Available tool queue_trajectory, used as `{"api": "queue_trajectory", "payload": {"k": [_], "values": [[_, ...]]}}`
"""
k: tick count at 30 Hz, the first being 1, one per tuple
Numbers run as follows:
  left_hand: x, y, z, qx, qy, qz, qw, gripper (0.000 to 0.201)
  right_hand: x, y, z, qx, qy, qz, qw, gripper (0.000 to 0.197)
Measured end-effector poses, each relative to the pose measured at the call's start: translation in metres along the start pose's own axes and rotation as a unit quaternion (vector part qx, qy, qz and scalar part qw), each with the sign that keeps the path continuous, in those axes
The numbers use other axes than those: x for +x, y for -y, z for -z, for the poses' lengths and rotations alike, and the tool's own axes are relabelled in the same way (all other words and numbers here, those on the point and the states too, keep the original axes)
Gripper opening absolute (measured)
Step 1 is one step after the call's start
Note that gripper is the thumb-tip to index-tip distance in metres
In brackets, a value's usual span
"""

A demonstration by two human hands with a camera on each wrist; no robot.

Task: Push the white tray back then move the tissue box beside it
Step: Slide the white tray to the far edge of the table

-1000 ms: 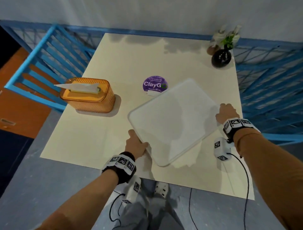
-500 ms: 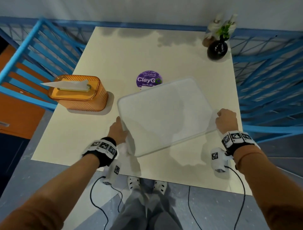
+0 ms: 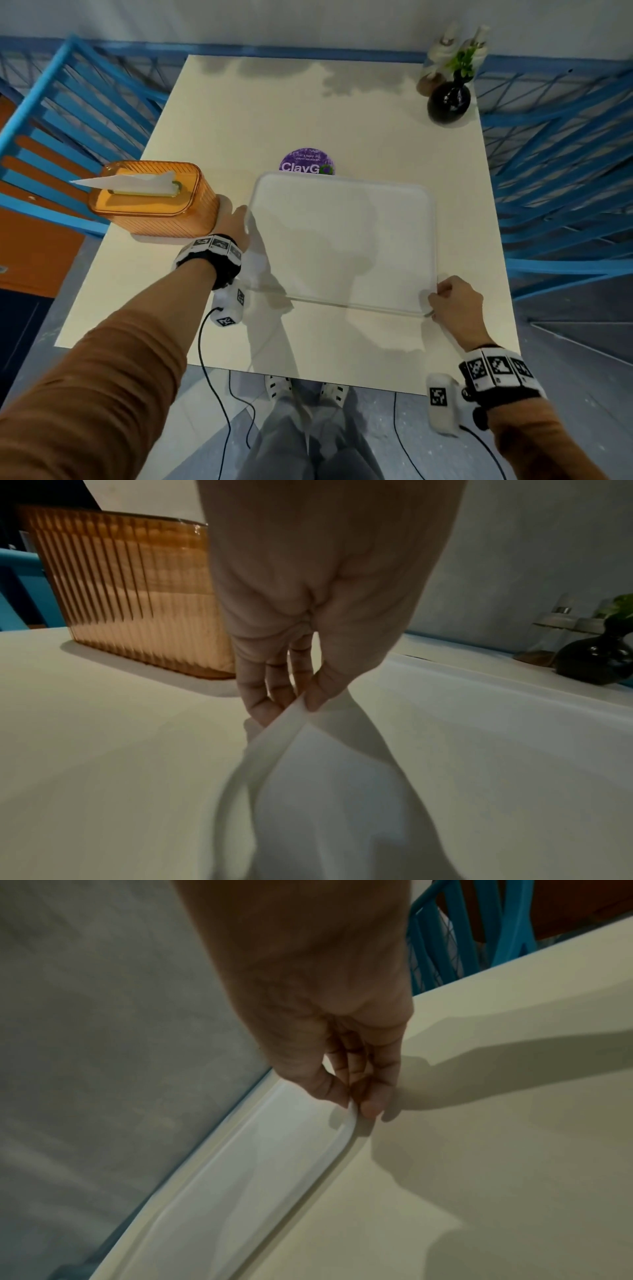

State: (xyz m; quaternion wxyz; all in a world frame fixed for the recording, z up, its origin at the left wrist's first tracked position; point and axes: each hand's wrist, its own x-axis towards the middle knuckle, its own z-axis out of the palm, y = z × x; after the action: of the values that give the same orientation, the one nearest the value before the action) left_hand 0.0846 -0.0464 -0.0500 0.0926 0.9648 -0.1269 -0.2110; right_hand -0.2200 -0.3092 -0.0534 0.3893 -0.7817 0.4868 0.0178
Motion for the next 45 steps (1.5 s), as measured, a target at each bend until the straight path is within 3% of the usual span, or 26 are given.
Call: {"api": "queue_trajectory", "payload": {"k": [8, 14, 20, 30, 34, 38, 45], "values": [[-0.026, 0.012, -0.010, -0.103, -0.047, -0.021, 0.993, 0.050, -0.015, -0.007, 0.000, 0.071, -0.013, -0.008, 0.997, 0.020], [-0.083, 0.034, -0.029, -0.175, -0.063, 0.040, 0.982, 0.037, -0.030, -0.005, 0.006, 0.148, 0.013, -0.022, 0.989, 0.032], [-0.089, 0.028, -0.033, -0.218, -0.082, 0.082, 0.969, 0.027, -0.015, 0.002, -0.001, 0.144, -0.017, -0.020, 0.989, 0.026], [-0.019, 0.002, -0.013, -0.249, -0.099, 0.077, 0.960, 0.025, 0.069, 0.048, -0.003, 0.095, -0.046, -0.011, 0.994, 0.025], [0.024, -0.012, 0.000, -0.241, -0.122, 0.085, 0.959, 0.040, 0.112, 0.077, -0.008, 0.092, -0.064, -0.003, 0.994, 0.023], [0.068, -0.025, 0.016, -0.211, -0.110, 0.103, 0.966, 0.026, 0.158, 0.107, -0.012, 0.088, -0.076, -0.001, 0.993, 0.024], [0.145, -0.052, 0.046, -0.201, -0.106, 0.099, 0.969, 0.028, 0.229, 0.154, -0.016, 0.073, -0.094, -0.012, 0.993, 0.022]]}}
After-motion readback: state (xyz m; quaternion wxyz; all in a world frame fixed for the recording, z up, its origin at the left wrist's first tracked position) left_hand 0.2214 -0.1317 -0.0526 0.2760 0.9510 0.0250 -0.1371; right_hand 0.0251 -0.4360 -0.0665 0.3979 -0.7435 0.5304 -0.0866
